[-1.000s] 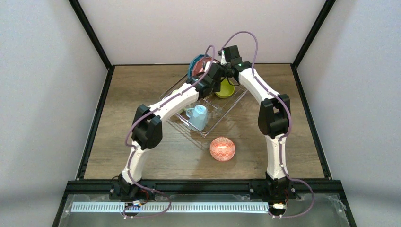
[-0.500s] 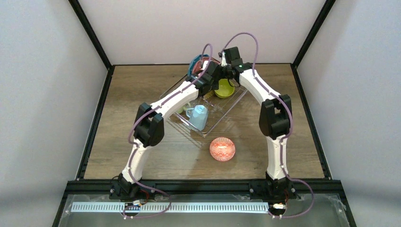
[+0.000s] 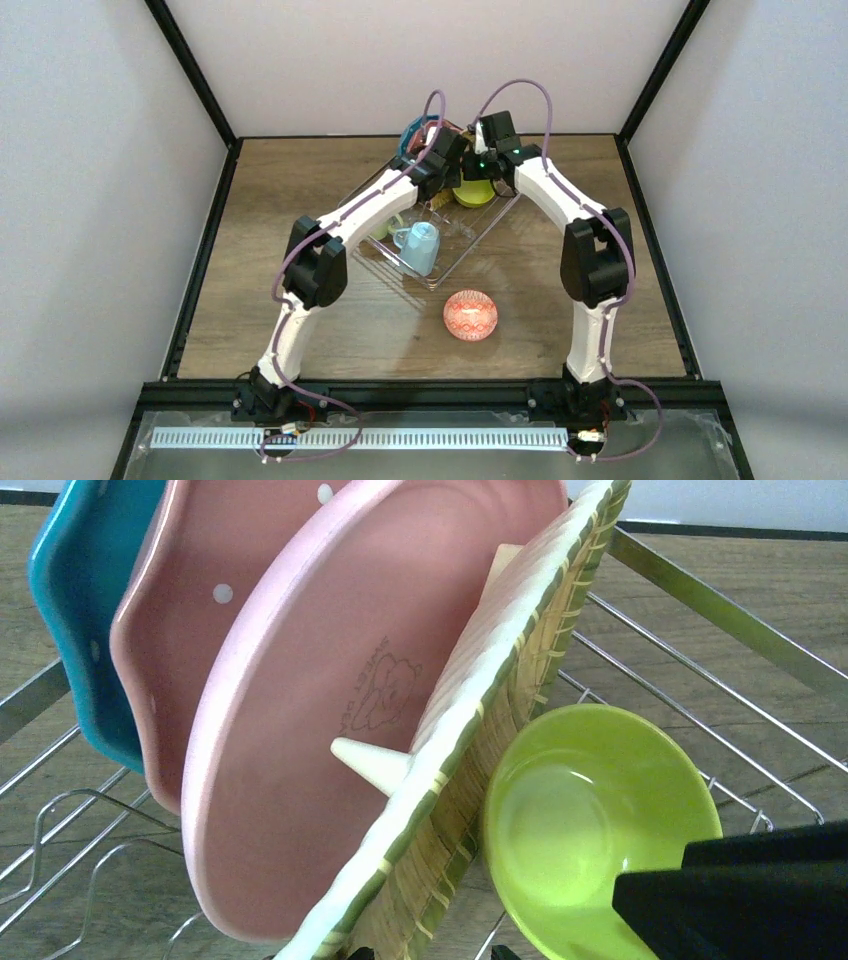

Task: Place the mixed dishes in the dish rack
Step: Grab the bowl from the dish rack.

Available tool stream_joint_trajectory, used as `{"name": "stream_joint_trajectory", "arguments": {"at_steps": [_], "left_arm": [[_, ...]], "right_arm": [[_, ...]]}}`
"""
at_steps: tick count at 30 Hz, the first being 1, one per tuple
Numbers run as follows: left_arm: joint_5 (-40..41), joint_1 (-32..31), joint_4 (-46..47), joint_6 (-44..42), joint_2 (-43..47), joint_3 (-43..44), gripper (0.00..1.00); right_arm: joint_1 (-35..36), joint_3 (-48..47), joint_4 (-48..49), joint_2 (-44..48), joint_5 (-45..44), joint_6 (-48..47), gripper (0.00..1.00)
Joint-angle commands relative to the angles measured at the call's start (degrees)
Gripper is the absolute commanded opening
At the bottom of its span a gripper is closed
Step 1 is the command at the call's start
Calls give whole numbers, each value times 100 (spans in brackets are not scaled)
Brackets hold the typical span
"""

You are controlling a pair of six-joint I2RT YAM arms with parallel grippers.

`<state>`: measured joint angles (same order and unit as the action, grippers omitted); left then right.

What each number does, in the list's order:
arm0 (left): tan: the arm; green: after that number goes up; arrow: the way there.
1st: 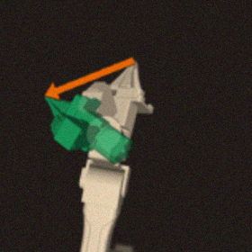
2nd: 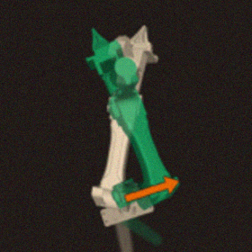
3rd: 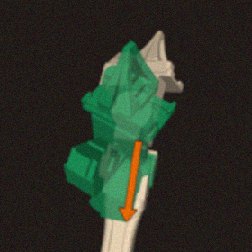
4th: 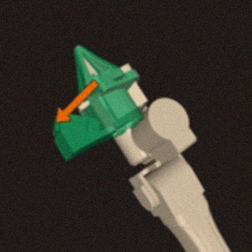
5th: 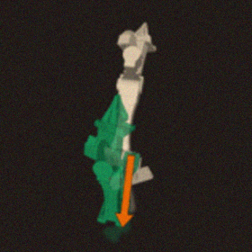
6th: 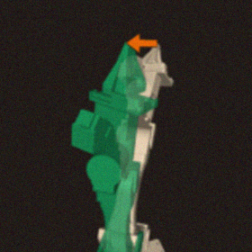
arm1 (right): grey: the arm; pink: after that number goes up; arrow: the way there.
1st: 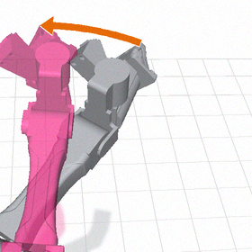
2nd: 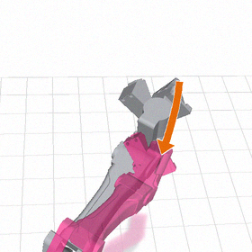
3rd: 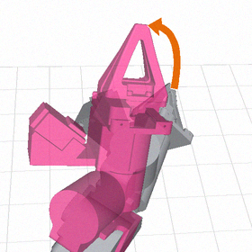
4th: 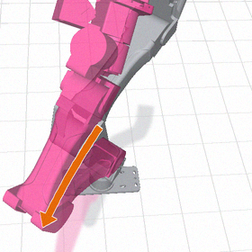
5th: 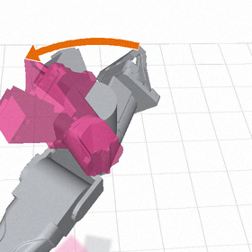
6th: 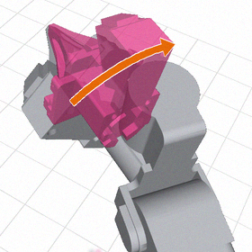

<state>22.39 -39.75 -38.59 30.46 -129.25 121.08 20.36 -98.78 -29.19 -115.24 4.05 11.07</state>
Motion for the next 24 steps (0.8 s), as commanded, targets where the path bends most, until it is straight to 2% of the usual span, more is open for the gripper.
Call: {"name": "stream_joint_trajectory", "arguments": {"at_steps": [1,10,24], "left_arm": [[45,191,61,39,-127,136,67],[-70,239,95,31,-109,127,67],[-130,266,88,24,-91,100,67]], "right_arm": [[43,352,140,273,-42,-333,54],[47,896,393,371,177,-551,55],[150,964,455,170,211,-774,56]]}}
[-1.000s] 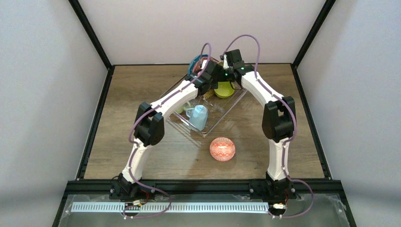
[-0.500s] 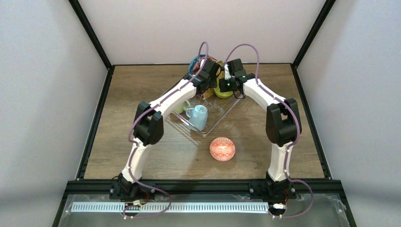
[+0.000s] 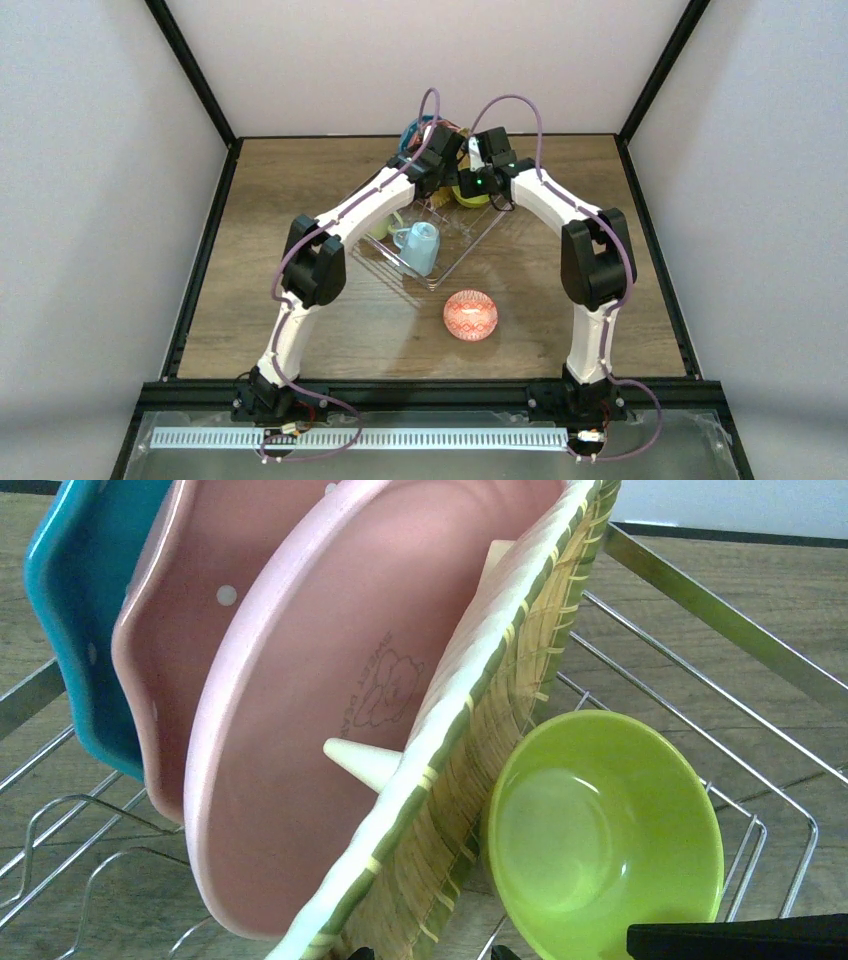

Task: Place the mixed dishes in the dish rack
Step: Grab the bowl from the dish rack.

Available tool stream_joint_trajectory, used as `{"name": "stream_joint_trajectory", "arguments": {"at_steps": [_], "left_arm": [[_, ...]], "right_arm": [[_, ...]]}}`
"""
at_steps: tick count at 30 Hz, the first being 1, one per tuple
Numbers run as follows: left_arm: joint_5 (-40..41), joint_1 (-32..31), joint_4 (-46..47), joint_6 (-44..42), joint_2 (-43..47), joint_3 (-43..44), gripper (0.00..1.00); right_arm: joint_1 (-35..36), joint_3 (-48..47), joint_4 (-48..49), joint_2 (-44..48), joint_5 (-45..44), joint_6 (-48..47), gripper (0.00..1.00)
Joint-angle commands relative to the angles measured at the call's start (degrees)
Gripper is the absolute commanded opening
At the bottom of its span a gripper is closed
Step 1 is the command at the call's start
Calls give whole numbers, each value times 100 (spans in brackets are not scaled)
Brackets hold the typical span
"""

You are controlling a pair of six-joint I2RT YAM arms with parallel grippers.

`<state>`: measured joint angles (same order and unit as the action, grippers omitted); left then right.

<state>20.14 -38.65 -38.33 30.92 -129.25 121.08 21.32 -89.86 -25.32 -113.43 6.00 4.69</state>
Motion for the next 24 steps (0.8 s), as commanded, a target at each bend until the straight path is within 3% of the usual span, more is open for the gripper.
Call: {"name": "stream_joint_trajectory", "arguments": {"at_steps": [1,24], "left_arm": [[97,159,62,-24,-91,98,67],[78,186,180,-42,91,-248,66]], "right_arm": [[64,74,65,-25,2,-142,56],[136,-18,67,-576,-58,-211,58]]}}
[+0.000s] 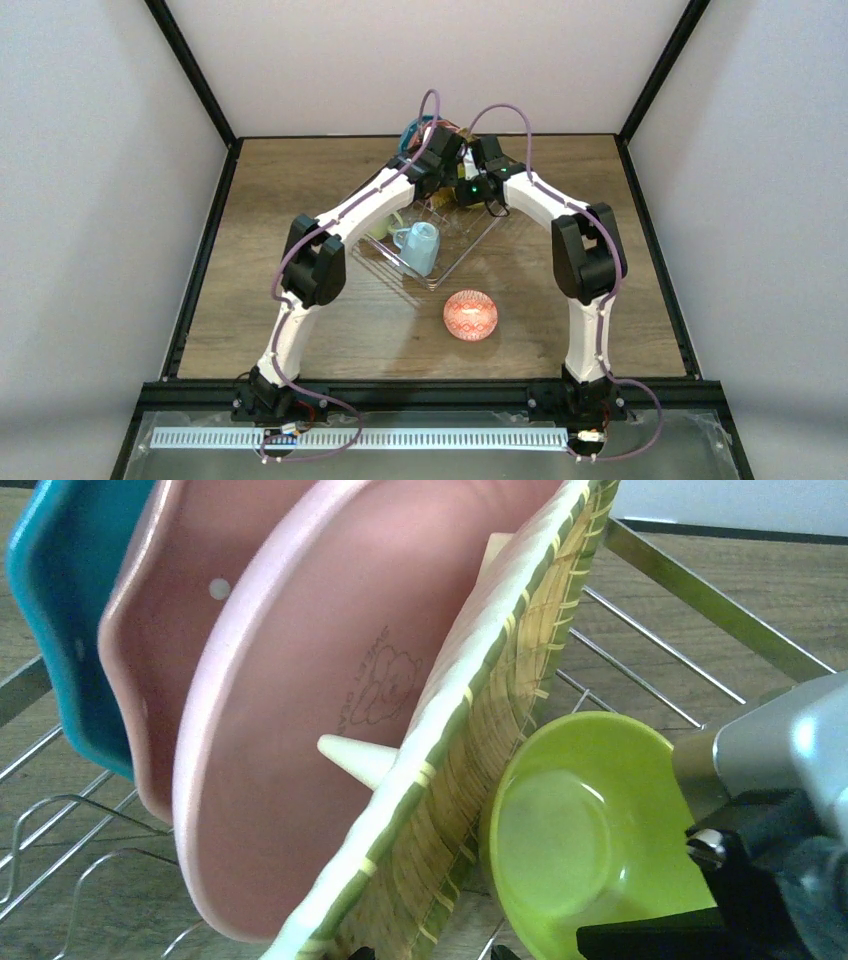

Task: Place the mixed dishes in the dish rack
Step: Grab the bowl from the dish rack.

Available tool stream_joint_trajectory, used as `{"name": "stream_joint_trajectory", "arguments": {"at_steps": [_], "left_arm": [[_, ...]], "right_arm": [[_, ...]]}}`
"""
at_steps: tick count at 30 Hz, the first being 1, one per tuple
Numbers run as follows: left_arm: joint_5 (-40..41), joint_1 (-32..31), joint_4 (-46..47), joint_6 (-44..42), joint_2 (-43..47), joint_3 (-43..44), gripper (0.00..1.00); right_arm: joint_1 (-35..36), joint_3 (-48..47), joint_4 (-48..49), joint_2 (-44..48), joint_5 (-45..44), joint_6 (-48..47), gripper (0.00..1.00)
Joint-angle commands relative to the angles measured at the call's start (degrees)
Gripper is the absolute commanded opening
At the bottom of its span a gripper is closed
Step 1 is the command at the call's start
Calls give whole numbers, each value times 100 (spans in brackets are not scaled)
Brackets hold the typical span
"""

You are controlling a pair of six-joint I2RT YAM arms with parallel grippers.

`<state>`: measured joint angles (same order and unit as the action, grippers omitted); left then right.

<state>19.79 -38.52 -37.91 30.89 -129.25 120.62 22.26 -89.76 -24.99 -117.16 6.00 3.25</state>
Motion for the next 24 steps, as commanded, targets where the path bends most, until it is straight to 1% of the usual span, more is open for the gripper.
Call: {"name": "stream_joint_trajectory", "arguments": {"at_steps": [1,3,5,7,10,12,15,18,21,24], "left_arm": [[108,179,143,-40,100,-225,66],[104,194,132,-40,115,-247,66],[104,206,126,-43,130,-262,66],[96,205,137,-48,152,-304,66],[86,206,160,-48,174,-351,66],[78,213,169,-48,191,-384,66],[64,214,208,-49,236,-452,66],[45,214,254,-44,293,-534,66],[34,213,259,-40,326,-557,66],[25,216,259,-40,353,-566,66]], "right_arm": [[45,-47,29,-232,-63,-64,57],[47,-67,13,-288,-79,-54,56],[45,-86,-12,-334,-114,-32,51],[45,-141,-46,-407,-131,-12,44],[43,-260,-161,-504,-165,17,26],[43,-258,-180,-495,-194,47,22],[48,-238,-176,-443,-229,92,13],[44,-218,-185,-375,-218,151,10],[42,-194,-197,-322,-199,219,4],[47,-162,-178,-262,-147,306,2]]}}
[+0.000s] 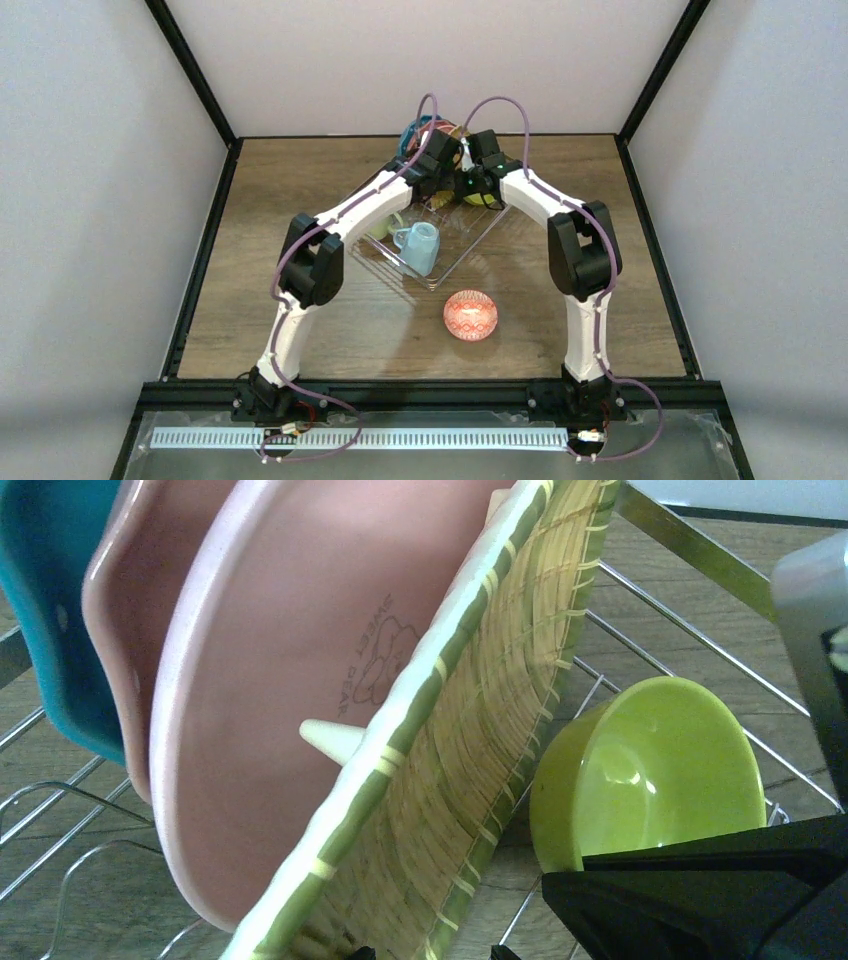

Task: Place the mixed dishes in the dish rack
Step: Grab the bowl from the dish rack.

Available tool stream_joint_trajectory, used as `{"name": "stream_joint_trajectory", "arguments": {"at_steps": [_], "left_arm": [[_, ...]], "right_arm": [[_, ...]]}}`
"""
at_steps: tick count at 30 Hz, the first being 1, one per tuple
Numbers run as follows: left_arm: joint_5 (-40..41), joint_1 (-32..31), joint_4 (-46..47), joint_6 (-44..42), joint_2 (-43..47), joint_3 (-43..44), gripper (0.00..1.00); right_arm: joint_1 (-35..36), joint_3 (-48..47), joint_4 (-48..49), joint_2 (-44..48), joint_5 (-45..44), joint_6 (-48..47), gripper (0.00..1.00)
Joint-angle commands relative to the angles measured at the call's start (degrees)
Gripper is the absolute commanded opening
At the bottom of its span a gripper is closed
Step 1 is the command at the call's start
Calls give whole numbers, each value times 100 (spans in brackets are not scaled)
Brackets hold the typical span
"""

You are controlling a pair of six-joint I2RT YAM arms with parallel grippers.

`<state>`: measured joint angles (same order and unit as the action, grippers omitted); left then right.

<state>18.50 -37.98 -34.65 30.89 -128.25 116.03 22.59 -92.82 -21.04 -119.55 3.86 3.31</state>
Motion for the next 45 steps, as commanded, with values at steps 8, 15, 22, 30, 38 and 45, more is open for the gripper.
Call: {"name": "stream_joint_trajectory", "arguments": {"at_steps": [8,15,22,30,38,45], "left_arm": [[136,159,-76,-30,309,-115,66],[128,155,-79,12,365,-112,66],[81,155,-93,46,423,-107,67],[57,150,-101,82,461,-111,67],[15,150,-73,125,455,-102,67],[-70,150,-3,145,436,-72,67]], "right_arm": [[9,381,-415,150,225,565,1],[16,570,-260,334,287,875,1],[-122,902,205,665,663,1468,1],[-557,1636,1372,1081,1691,2783,1],[-736,1933,2218,1273,2189,3785,1],[-882,2332,3213,1410,2477,4940,1]]}}
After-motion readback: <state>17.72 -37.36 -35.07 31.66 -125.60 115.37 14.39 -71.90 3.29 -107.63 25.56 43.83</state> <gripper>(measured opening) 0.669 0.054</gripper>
